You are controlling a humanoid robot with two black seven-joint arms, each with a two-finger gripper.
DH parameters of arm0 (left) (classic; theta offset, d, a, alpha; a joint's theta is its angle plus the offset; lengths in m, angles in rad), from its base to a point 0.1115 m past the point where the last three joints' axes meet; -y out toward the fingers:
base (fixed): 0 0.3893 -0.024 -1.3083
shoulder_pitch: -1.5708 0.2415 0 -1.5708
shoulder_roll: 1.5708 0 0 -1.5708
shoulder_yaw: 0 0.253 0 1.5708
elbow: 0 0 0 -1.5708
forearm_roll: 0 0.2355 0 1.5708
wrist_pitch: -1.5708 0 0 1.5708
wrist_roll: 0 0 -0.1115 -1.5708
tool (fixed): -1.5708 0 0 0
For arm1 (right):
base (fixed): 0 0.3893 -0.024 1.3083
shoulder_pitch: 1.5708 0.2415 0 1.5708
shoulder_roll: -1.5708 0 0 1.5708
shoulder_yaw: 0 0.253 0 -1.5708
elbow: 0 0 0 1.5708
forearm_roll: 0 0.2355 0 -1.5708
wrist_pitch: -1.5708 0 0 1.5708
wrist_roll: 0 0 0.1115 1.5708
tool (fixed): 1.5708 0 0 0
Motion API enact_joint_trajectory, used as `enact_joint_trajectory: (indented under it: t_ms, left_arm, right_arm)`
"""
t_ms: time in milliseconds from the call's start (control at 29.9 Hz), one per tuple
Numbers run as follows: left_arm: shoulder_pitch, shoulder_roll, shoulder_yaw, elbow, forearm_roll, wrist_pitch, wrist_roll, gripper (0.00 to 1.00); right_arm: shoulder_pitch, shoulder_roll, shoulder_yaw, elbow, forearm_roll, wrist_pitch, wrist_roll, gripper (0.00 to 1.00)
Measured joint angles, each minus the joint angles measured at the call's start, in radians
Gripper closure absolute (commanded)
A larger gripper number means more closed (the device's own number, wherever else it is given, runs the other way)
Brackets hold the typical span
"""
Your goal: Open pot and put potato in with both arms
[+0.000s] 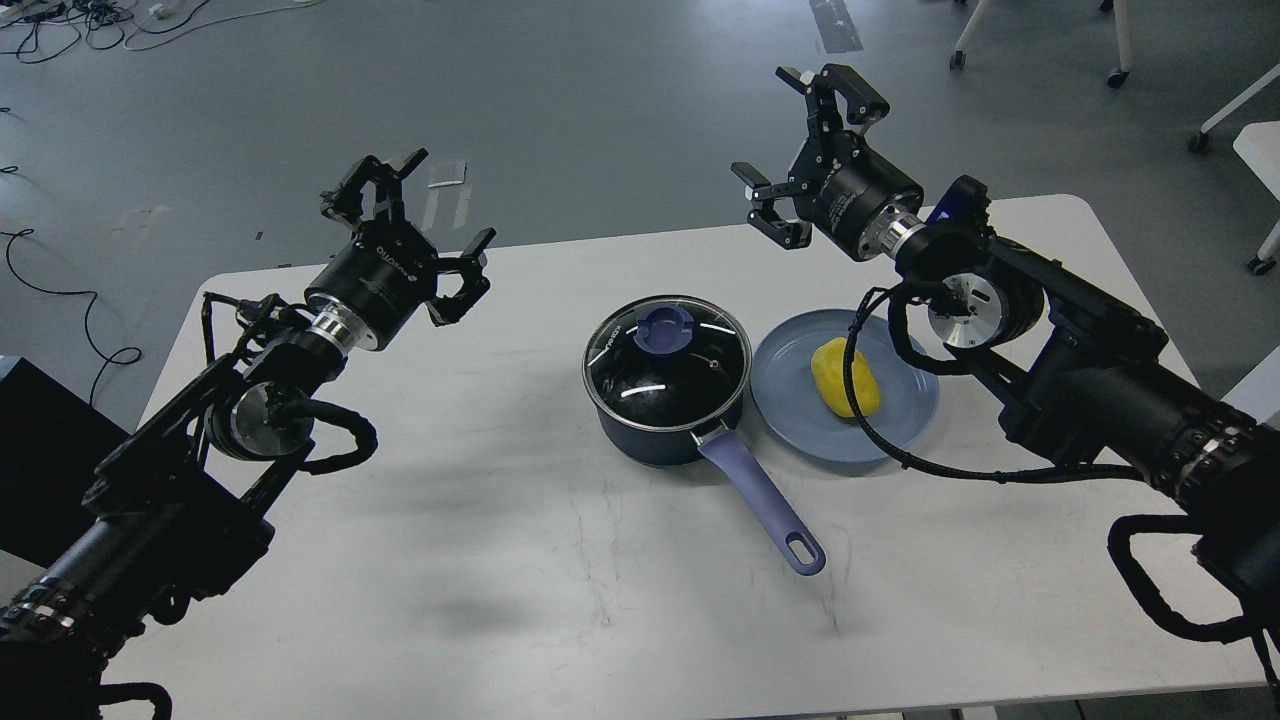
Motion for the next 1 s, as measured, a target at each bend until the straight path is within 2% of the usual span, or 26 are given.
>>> enact_joint_trajectory:
  t_ms: [1004]
  left_arm:
    - [0.002,-0.005,-0.003,0.001,-0.002,-0.028,0.004,0.02]
  right_arm:
    - [0.011,-0.002,-0.013,-0.009,-0.005,-0.005,-0.003,0.00]
